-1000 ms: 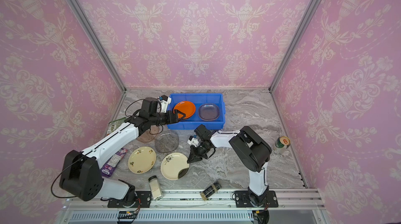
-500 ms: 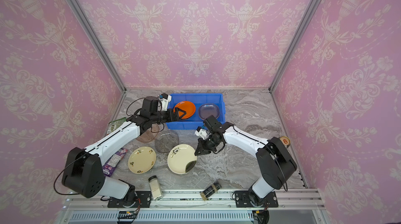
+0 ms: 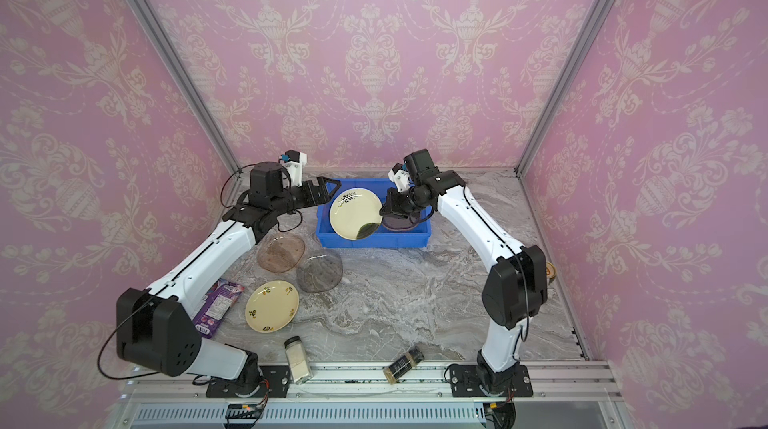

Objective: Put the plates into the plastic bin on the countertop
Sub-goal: 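Carry the cream printed plate over the bin with the right gripper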

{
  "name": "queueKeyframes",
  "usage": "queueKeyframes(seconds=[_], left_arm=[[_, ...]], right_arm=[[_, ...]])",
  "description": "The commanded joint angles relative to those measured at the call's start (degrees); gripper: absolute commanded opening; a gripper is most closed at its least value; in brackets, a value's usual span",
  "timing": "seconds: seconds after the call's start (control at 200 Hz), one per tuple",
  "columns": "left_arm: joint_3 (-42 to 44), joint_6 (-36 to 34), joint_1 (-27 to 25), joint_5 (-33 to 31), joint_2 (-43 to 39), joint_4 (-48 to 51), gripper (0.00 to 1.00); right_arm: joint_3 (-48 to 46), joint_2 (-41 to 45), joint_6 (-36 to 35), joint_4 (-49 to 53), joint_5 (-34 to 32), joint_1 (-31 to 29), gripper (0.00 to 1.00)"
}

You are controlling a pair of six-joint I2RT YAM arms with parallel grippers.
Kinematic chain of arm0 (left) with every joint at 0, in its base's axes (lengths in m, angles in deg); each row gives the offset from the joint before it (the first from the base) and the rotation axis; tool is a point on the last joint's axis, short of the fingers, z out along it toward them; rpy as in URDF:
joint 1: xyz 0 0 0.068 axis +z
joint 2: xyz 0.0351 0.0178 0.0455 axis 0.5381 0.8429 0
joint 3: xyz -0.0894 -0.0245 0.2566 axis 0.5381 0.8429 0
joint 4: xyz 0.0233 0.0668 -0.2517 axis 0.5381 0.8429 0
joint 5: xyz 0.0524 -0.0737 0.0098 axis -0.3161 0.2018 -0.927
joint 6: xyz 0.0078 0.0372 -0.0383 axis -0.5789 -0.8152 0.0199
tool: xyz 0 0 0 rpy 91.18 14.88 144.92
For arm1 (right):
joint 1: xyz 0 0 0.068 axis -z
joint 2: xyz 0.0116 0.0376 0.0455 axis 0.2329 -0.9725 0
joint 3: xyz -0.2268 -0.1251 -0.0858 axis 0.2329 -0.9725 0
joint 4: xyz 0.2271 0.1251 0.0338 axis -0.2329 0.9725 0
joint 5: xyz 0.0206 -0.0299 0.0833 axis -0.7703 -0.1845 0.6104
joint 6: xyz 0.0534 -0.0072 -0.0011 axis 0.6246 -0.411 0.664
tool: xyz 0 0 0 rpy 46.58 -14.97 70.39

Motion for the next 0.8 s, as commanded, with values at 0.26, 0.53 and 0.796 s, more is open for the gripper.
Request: queueKeyframes(seconds=[0.26,0.53,0.796], left_arm=[[-1.4,0.3,0.7,1.1,3.7,-2.2,0.98],[-1.9,2.0,0.7,3.2,6.8,-4.5,0.98],[-3.0,0.8,0.7,3.7,8.0,-2.9,0.98]], right_arm=[[18.2,-21.4,3.5,-0.5,-2.2,1.6,0.0],[25.9,-29.9,8.1,-2.8,-0.4,2.4,0.0],[27.2,-33.2,10.8,-4.4,0.5,2.3,0.0]])
